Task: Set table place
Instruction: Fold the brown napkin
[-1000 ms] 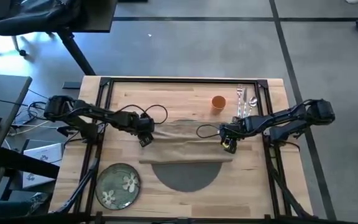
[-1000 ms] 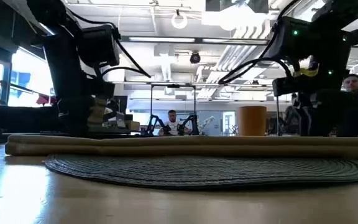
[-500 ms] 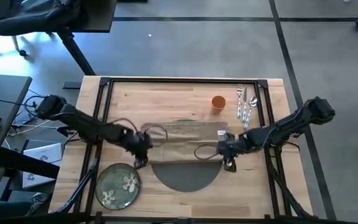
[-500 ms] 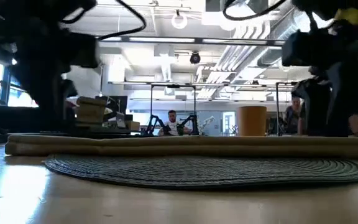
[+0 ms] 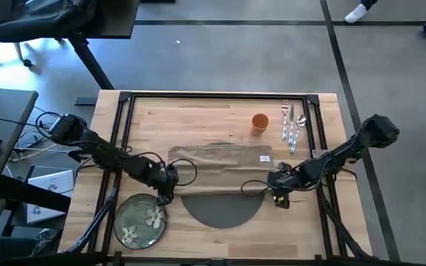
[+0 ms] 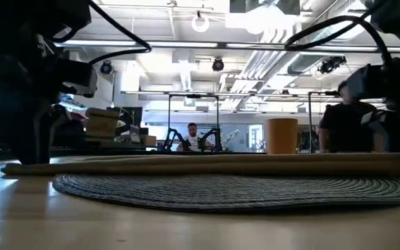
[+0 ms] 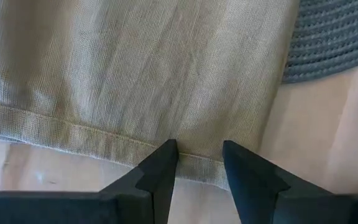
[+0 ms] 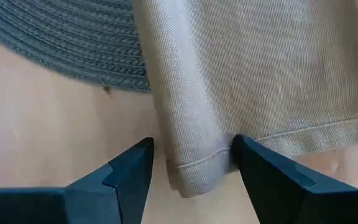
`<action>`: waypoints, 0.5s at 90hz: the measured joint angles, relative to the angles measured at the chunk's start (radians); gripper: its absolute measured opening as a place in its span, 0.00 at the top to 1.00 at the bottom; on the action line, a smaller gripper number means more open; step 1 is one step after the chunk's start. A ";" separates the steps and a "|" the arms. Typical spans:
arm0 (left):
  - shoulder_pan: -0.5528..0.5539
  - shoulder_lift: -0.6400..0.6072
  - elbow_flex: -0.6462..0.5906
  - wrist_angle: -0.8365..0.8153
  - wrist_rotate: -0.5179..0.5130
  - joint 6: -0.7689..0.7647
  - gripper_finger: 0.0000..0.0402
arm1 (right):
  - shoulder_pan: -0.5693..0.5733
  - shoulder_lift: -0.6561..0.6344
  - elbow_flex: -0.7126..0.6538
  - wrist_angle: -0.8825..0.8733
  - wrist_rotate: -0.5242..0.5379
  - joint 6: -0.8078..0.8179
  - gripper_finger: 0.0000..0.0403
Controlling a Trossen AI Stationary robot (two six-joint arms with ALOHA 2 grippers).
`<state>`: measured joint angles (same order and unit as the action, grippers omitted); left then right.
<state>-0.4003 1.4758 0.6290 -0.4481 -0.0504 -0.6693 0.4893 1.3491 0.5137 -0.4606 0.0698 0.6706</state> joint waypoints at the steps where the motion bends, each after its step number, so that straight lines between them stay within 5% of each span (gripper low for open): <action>1: 0.000 -0.002 0.001 -0.001 0.002 0.000 0.70 | 0.000 0.000 0.000 -0.001 -0.003 0.000 0.47; 19: -0.002 -0.049 0.070 -0.053 -0.004 0.005 0.70 | 0.001 -0.009 0.065 -0.048 -0.023 -0.016 0.47; 34: -0.020 -0.071 0.134 0.064 -0.041 0.045 0.70 | 0.009 -0.014 0.152 -0.033 0.027 -0.096 0.47; 45: -0.021 -0.053 0.138 0.226 -0.158 0.138 0.70 | 0.011 -0.014 0.159 0.018 0.113 -0.215 0.47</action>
<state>-0.4208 1.4225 0.7670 -0.2223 -0.2080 -0.5309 0.5005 1.3354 0.6724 -0.4423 0.1831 0.4560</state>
